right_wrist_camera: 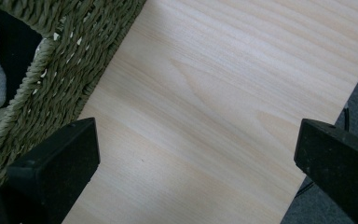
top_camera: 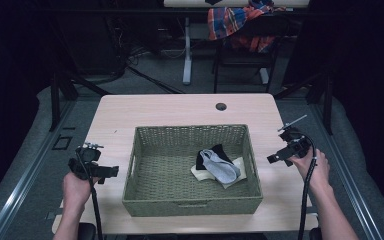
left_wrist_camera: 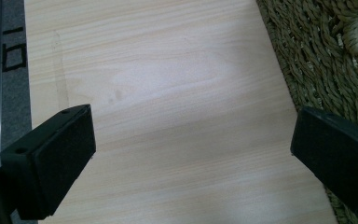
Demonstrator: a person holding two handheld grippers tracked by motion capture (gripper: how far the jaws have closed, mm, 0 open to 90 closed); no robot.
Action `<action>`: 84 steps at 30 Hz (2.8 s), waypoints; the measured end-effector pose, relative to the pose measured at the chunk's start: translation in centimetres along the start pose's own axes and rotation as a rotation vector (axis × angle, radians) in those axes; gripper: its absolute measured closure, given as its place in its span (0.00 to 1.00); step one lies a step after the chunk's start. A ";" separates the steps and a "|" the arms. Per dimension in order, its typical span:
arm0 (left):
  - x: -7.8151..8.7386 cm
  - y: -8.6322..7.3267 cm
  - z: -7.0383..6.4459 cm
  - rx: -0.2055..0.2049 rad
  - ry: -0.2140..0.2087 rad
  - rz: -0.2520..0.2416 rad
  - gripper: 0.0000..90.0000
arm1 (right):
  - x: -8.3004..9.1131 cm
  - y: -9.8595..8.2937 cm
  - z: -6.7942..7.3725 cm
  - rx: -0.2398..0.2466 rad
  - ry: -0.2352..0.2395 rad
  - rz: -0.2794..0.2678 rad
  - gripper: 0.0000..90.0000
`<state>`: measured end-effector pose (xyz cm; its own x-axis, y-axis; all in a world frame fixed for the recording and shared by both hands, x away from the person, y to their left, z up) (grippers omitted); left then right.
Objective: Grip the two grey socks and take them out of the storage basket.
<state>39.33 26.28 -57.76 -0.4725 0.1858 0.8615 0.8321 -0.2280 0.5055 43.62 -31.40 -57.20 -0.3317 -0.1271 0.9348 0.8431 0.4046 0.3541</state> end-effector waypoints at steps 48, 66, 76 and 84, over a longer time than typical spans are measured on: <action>0.1 -0.3 0.2 0.004 -0.001 0.004 0.00 | 6.3 6.1 10.0 0.218 0.107 -0.138 0.00; 0.0 -0.4 0.4 0.016 0.003 0.004 0.00 | 2.7 8.5 15.0 0.301 0.210 -0.077 0.05; 0.0 -0.3 0.2 0.007 0.001 0.001 0.00 | 1.6 7.9 15.5 0.332 0.187 -0.061 0.39; 0.1 -0.3 0.2 0.005 -0.001 0.003 0.00 | 0.9 7.4 16.9 0.366 0.201 -0.039 0.62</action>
<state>39.07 26.52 -57.84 -0.4694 0.1862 0.8631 0.8352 -0.2235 0.5024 42.40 -13.17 -54.20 -0.2412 -0.3082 0.9203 0.6134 0.6864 0.3906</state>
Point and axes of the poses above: each handheld gripper's, and its own axes: x roughly backward along the jaws, y roughly out of its top, z roughly to its left, the point moved 9 cm from there along -x, roughly forward along the jaws, and after that the axes turned 6 degrees about -y, right-handed, at the moved point
